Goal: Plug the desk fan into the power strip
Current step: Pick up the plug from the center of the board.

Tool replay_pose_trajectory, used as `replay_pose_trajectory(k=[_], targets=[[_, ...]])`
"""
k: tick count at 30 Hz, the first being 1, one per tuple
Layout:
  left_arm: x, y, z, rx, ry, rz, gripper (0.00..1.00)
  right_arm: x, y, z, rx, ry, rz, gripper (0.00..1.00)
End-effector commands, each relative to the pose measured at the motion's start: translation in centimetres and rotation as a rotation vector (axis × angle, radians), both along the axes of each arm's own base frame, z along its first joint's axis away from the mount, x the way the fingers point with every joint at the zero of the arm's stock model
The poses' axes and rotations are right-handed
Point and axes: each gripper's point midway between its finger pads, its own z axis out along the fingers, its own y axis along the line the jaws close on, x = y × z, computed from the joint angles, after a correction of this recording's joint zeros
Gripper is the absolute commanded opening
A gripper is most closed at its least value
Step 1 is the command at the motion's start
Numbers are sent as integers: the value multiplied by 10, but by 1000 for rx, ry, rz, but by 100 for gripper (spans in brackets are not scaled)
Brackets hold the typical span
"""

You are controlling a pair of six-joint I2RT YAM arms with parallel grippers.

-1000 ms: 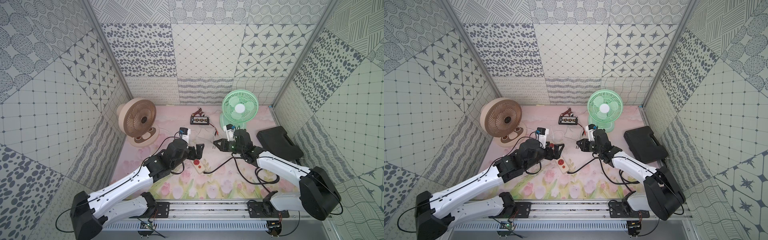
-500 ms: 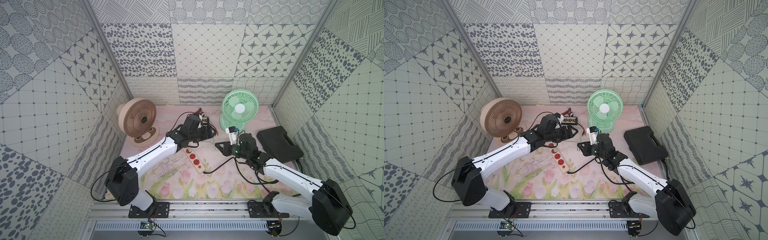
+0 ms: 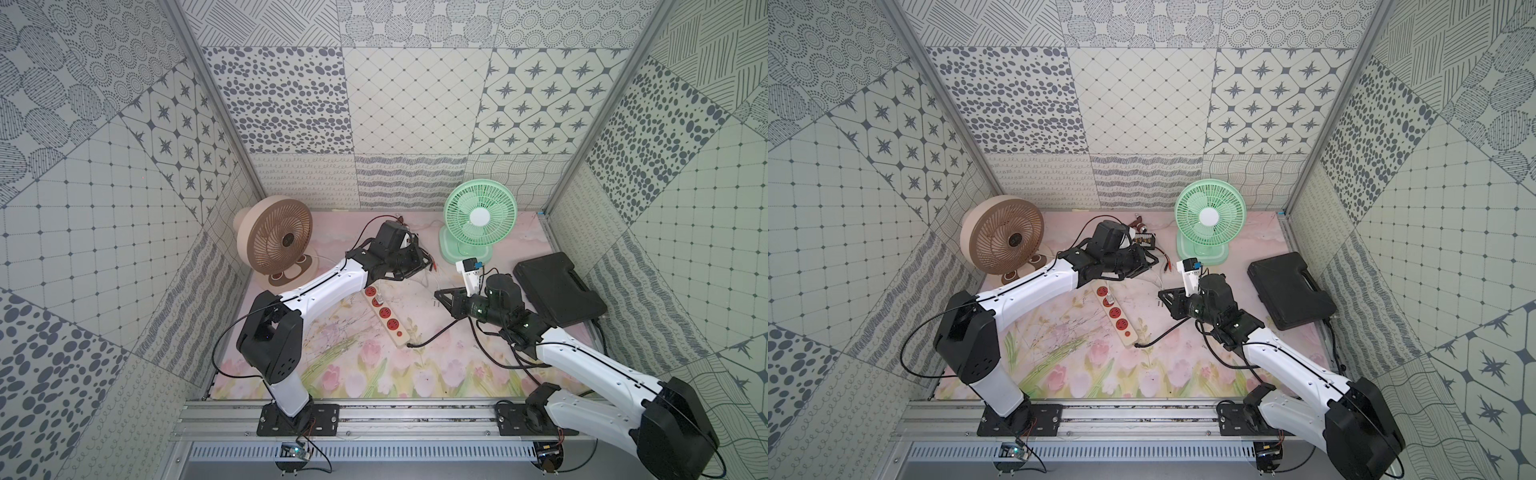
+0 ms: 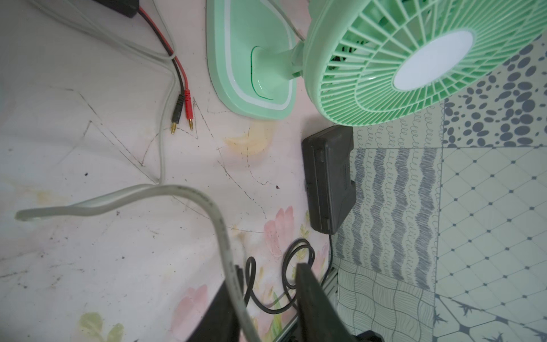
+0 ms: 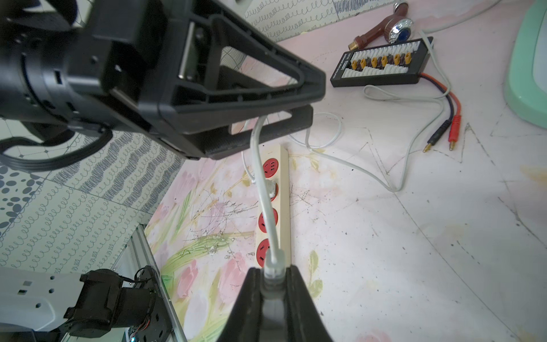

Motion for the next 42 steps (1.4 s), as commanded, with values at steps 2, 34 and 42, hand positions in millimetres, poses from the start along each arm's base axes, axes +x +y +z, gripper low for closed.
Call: replay_pose_trajectory(k=[2,34,42], targets=[[7,0,18,-37,1,-7,11,-9,3,3,-23,-34,52,0],[-32,-39,59,25,-179,-307,0,-5,36,-10,-167,129,142,21],[-39,-41,57,8,-167,-323,0,-1,36,-18,-195,178,120,27]])
